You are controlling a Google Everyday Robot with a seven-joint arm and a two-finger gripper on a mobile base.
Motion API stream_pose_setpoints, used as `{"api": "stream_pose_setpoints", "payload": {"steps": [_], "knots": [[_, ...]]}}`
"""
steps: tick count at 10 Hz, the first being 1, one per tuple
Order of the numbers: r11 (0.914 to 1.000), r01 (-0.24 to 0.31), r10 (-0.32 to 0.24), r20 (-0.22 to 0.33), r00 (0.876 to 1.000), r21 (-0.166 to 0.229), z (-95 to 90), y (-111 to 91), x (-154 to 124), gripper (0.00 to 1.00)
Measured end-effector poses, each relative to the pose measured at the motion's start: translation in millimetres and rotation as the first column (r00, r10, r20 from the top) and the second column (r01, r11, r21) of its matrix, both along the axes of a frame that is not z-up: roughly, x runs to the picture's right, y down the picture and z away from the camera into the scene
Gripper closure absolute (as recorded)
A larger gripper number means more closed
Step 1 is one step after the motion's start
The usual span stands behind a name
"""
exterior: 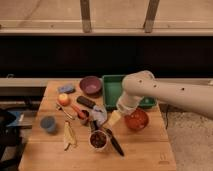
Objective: Wipe tray with brush
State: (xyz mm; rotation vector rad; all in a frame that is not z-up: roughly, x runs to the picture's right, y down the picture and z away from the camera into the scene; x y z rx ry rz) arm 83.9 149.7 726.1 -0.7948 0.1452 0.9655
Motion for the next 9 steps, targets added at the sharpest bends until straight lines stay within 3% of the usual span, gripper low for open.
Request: {"api": "stream_pose_setpoints", "payload": {"steps": [3, 6, 9], "knots": [[0.9998, -0.007, 0.007, 0.007, 1.0, -0.018, 3.6, 6.8, 1.7, 0.2], [0.999, 0.005, -0.002, 0.059, 0.998, -0.044, 28.0, 19.1, -17.9, 0.2], [0.9989, 0.015, -0.01, 0.105, 0.994, -0.045, 38.2, 18.9, -33.2, 0.2]]}}
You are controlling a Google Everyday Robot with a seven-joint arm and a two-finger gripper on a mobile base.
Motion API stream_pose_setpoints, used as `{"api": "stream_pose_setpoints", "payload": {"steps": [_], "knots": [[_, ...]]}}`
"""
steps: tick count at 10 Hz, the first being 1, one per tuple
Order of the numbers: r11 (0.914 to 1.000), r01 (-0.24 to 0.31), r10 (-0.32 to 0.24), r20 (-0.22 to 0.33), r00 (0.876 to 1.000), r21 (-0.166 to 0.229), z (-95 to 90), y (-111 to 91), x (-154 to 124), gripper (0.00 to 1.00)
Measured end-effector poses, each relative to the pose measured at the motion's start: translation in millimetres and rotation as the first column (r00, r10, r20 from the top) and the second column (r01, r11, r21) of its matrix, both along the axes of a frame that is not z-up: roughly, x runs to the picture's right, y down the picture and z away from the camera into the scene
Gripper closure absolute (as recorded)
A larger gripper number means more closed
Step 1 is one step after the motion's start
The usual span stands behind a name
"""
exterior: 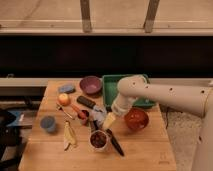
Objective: Wipe tray with brush
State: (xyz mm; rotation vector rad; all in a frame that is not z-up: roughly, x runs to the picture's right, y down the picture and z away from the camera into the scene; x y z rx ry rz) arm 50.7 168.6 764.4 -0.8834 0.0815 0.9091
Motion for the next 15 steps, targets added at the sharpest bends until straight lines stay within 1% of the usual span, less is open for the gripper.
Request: {"api": "stream_pose_setpoints", "payload": {"steps": [1, 6, 10, 15], "knots": [[1.0, 0.003, -0.003, 0.019, 1.0, -0.002, 4.0, 0.7, -8.2, 0.2], [0.9993, -0.03, 0.032, 0.109, 0.994, -0.022, 28.2, 12.5, -32.7, 0.2], [0.9981, -0.039, 0.045, 0.139, 0.989, -0.047, 40.9, 23.9, -42.1, 0.2], [0.9963, -0.048, 0.058, 0.146, 0.988, -0.071, 46.8, 39.8, -45.8, 0.2]]}}
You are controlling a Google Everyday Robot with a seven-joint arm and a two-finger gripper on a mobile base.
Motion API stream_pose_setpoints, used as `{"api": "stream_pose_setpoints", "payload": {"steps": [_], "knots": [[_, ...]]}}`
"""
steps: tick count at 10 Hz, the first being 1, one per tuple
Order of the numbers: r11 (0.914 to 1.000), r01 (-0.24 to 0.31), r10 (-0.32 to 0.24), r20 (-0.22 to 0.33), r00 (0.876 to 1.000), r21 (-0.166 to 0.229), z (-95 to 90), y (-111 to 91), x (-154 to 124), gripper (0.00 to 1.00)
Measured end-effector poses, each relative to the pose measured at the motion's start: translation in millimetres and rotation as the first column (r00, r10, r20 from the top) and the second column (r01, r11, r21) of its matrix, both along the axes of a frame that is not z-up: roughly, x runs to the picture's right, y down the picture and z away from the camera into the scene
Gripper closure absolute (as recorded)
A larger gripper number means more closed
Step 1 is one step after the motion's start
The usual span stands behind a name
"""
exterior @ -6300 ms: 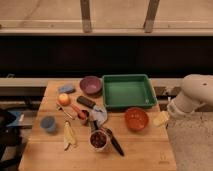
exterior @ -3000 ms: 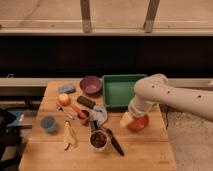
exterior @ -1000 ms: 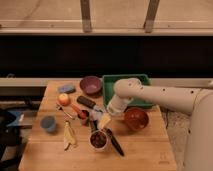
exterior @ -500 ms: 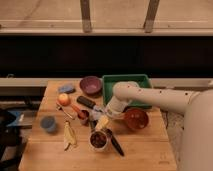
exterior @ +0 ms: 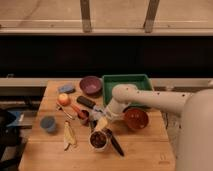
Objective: Wipe tray with brush
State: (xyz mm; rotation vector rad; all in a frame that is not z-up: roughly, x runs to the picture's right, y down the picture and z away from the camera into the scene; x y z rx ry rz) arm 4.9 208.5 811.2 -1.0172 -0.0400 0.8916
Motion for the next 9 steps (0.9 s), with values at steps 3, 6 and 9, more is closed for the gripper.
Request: {"api": "stream_pose_setpoints", "payload": {"steps": [3, 6, 9], "knots": [[0.9997, -0.02, 0.019, -0.012, 1.0, -0.012, -1.1, 9.9, 6.3, 0.2], [0.9996, -0.022, 0.022, -0.016, 1.0, -0.018, -2.5, 12.4, 8.4, 0.2], [0.9996, -0.019, 0.019, -0.018, 1.0, -0.023, -4.0, 13.5, 10.7, 0.2]]}}
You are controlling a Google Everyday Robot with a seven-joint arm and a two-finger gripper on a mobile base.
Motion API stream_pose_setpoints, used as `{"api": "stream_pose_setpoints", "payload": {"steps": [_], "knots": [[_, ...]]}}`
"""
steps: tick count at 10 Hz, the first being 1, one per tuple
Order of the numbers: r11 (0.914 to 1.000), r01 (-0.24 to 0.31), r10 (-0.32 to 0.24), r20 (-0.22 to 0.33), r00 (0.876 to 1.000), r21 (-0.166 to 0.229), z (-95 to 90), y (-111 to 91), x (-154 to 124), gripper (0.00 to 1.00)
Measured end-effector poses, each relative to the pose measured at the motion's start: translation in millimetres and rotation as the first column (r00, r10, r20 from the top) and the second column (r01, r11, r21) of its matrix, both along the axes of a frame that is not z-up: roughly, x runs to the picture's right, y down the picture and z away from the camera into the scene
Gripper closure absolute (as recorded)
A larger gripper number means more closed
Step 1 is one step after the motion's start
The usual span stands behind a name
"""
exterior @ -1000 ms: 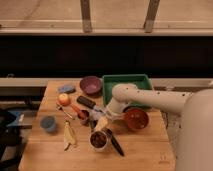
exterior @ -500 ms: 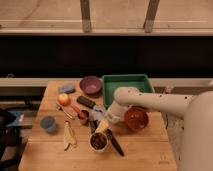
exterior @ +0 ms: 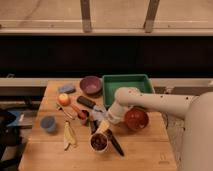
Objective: Wipe tray with brush
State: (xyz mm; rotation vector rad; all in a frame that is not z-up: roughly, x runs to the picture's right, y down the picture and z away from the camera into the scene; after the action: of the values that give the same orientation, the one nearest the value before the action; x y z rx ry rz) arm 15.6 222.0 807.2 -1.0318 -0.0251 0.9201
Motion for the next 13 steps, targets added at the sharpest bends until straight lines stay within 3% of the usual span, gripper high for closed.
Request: {"api": "stream_pose_setpoints", "payload": {"steps": [8, 9, 13], "knots": [[1.0, -0.001, 0.001, -0.002, 1.0, 0.001, 0.4, -1.0, 1.4, 0.21], [1.0, -0.001, 0.001, -0.002, 1.0, 0.001, 0.4, -1.0, 1.4, 0.26], [1.0, -0.001, 0.001, -0.009, 1.0, -0.004, 0.5, 0.9, 5.4, 0.65]]}}
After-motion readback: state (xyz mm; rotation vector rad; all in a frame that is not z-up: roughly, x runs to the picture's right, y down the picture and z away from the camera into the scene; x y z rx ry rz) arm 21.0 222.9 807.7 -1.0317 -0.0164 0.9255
